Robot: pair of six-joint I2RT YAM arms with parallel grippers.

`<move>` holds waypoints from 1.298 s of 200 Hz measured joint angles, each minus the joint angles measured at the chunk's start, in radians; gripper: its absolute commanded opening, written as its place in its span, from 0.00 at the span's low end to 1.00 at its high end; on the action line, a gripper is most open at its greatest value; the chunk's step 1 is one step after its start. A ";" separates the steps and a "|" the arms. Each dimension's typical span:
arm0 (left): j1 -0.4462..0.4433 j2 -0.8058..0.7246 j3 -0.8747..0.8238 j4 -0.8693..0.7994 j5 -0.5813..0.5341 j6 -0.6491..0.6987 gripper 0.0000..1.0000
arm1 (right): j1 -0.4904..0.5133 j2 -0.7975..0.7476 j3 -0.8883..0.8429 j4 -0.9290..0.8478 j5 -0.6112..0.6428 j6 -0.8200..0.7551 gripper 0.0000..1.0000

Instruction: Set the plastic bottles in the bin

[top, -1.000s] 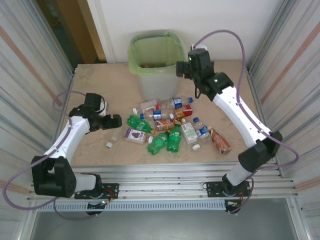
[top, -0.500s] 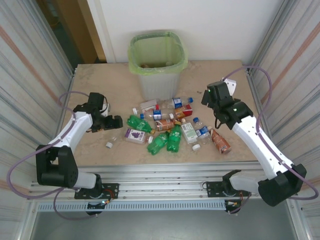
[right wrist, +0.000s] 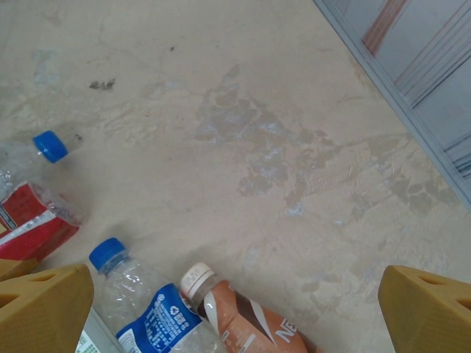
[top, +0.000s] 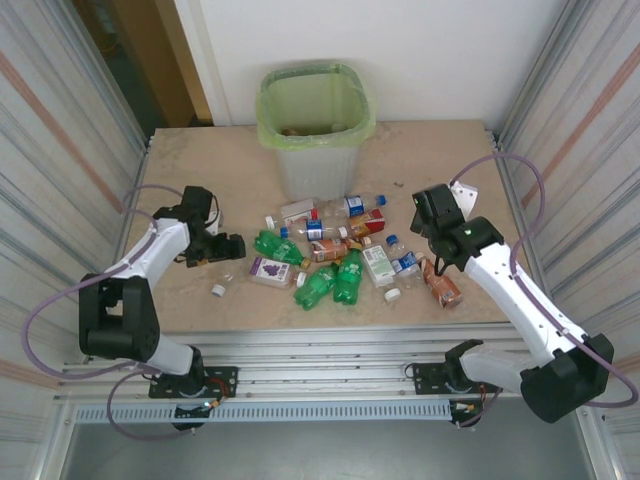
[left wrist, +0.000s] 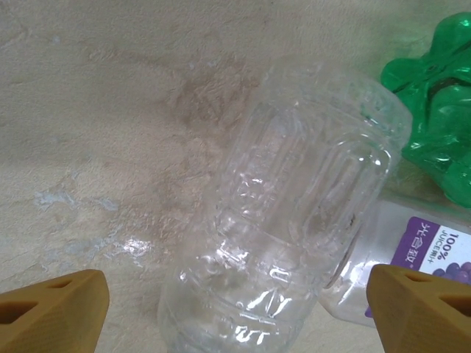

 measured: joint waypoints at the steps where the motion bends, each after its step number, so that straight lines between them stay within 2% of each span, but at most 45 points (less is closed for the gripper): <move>1: 0.000 0.001 0.000 0.000 0.000 0.000 0.88 | 0.000 0.000 0.000 0.000 0.000 0.000 0.98; 89: 0.000 0.090 0.018 0.013 -0.069 -0.053 0.86 | -0.034 -0.021 -0.016 -0.008 0.019 0.000 0.98; 181: 0.000 0.148 -0.016 0.128 -0.085 -0.169 0.77 | -0.040 -0.042 -0.016 -0.007 0.026 -0.002 0.98; 259: 0.000 0.165 -0.025 0.188 -0.089 -0.220 0.56 | -0.045 -0.045 -0.016 -0.006 0.022 -0.003 0.98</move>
